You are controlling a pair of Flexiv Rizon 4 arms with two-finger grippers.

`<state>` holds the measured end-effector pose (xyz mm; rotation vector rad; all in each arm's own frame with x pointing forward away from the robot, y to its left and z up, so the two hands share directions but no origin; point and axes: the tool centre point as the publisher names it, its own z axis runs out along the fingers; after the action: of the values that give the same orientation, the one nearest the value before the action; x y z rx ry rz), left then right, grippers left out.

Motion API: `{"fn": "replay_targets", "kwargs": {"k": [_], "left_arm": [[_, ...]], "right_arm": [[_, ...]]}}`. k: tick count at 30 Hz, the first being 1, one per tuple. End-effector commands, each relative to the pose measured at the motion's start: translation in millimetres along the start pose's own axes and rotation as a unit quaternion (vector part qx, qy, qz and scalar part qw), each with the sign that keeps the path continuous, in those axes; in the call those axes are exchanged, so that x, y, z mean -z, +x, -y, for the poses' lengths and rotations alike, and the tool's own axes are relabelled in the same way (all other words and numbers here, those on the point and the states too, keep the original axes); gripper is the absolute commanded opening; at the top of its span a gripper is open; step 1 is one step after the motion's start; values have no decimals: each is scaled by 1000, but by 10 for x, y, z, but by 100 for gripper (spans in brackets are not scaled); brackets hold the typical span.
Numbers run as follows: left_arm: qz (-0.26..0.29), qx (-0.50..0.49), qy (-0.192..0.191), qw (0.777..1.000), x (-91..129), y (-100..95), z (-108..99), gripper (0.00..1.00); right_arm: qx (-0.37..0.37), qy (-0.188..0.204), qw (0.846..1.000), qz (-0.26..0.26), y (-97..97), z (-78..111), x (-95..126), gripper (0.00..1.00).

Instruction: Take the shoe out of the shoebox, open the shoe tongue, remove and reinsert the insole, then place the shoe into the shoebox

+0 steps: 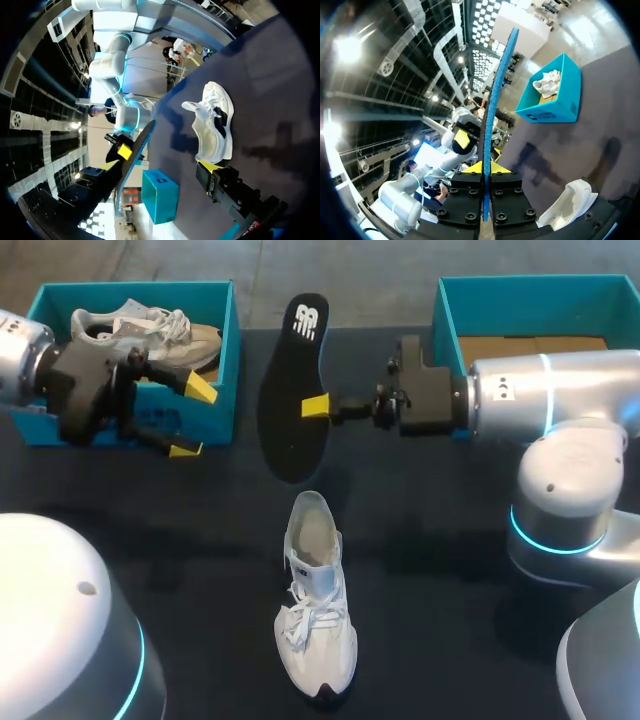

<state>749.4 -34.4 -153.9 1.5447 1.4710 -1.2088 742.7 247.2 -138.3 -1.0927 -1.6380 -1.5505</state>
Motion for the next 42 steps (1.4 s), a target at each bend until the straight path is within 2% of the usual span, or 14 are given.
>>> {"fn": "replay_targets", "kwargs": {"k": [1,25,31,42], "left_arm": [[-9,1,19,1000,78,-25,-84,100],[-9,1,19,1000,78,-25,-84,100],[-30,71,26,997,-10,134,-145,100],[-89,164,12,982,-46,370,-229,100]], "right_arm": [[0,-1,1000,1,4,14,11,0],[0,-1,1000,1,4,14,11,0],[27,-8,1000,5,-15,106,58,0],[85,6,996,36,-131,228,28,0]]}}
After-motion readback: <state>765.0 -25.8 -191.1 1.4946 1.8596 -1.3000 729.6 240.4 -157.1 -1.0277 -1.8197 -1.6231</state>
